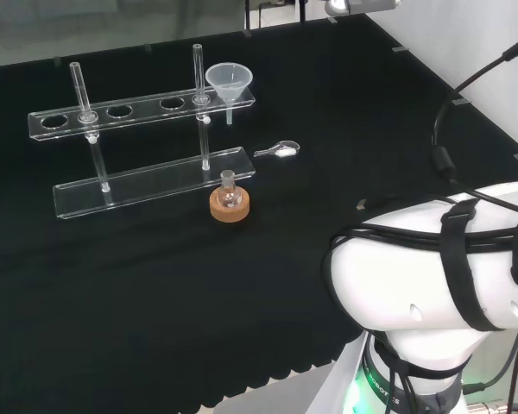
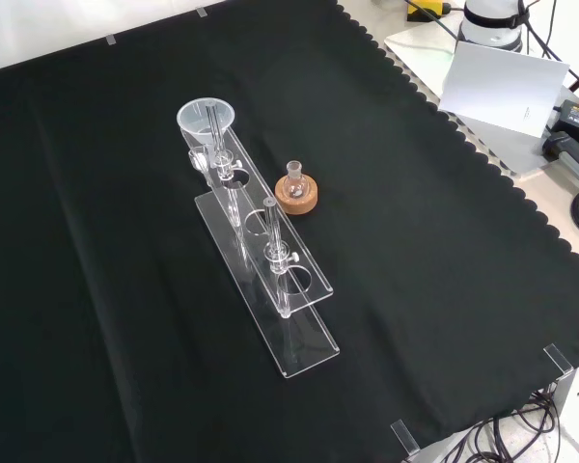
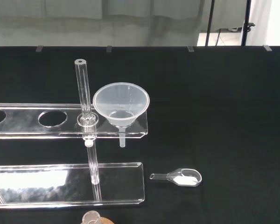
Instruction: Pick up the funnel from the transparent funnel stand.
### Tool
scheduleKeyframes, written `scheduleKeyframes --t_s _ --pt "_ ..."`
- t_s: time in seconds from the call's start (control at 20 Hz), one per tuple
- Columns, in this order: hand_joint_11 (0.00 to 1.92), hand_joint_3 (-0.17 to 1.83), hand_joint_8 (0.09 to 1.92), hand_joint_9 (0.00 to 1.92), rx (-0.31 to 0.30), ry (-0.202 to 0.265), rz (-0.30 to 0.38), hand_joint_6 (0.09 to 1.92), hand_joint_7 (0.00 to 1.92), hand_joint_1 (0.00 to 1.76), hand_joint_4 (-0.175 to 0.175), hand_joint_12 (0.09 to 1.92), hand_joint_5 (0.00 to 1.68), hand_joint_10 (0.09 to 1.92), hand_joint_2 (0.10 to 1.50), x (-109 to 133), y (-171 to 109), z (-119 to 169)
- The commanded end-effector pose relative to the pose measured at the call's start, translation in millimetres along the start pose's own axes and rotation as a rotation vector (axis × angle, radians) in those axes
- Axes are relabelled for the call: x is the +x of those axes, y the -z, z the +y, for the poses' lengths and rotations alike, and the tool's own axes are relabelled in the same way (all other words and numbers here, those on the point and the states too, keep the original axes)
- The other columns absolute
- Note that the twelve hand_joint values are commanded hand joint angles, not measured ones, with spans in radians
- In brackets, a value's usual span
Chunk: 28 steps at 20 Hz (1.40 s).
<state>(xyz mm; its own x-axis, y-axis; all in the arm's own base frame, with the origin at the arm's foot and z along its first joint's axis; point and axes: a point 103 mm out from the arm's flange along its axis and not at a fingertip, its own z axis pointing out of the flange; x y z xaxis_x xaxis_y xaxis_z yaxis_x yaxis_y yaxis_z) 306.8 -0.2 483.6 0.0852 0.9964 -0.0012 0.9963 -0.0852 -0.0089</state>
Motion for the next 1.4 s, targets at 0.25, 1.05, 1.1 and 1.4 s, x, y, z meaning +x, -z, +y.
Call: scheduleKeyframes --t_s 0.25,1.05,1.1,1.4 --pt "0.05 0.47 0.32 0.12 0.006 -0.003 0.023 0.09 0.00 0.00 0.012 1.38 0.18 0.67 1.14 8 4 0" --pt "0.03 0.44 0.32 0.12 0.016 -0.040 0.015 0.09 0.00 0.00 0.010 1.39 0.20 0.67 1.15 2 -12 22" --pt "0.03 0.44 0.32 0.12 0.018 -0.037 0.011 0.09 0.00 0.00 0.009 1.39 0.20 0.67 1.15 3 -15 27" --pt "0.03 0.43 0.34 0.13 0.063 -0.018 0.011 0.09 0.00 0.00 0.008 1.39 0.21 0.67 1.15 0 -32 67"
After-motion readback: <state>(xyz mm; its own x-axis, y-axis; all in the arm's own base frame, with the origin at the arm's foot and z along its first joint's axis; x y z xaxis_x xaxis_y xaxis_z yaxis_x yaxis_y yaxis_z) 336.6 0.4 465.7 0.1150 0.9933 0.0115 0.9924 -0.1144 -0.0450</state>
